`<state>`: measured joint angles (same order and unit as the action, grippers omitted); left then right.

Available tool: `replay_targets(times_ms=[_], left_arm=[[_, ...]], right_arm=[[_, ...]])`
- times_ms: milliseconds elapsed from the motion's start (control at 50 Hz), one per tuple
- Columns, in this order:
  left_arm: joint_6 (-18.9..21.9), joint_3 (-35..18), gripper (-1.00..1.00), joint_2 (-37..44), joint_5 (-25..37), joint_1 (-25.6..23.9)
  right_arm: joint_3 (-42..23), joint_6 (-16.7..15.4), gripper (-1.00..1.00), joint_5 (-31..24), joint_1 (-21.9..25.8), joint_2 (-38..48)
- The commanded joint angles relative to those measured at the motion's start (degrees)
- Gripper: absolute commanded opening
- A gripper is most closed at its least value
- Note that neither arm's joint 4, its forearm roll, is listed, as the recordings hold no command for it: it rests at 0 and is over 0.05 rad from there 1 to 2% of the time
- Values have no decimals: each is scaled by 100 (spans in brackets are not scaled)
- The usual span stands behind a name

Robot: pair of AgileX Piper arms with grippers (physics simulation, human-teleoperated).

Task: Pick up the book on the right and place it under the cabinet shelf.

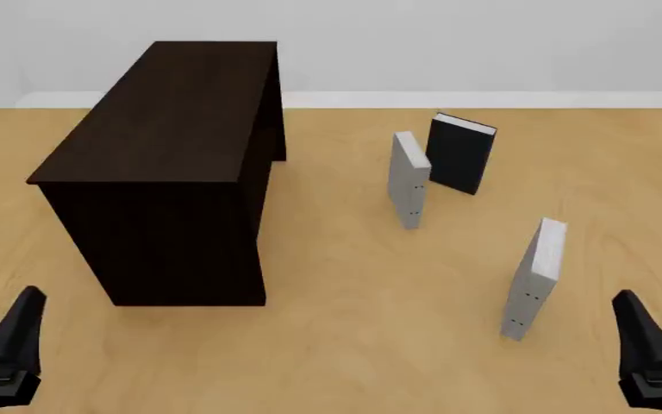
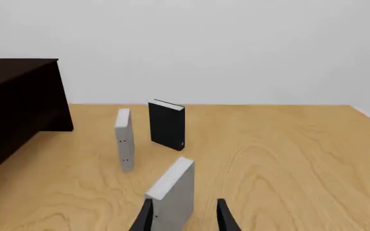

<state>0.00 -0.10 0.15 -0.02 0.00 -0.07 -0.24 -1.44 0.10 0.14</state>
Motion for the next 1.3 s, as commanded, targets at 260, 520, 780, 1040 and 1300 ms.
replay_targets(times_ms=[260,520,780,1040,1300], left_arm=[[0,-14,100,29,-10,0],[1,-16,100,31,-10,0],[1,-16,100,26,-6,0],[1,-15,100,26,-6,2],[2,-15,100,27,-6,0]], right_arm=[[-176,53,100,303,-126,316],[-1295,89,100,74,10,1609],[-2575,222,100,-620,-33,3444],[-3928,9,100,-1804,-130,4656],[-4723,114,100,-2730,-319,5433]])
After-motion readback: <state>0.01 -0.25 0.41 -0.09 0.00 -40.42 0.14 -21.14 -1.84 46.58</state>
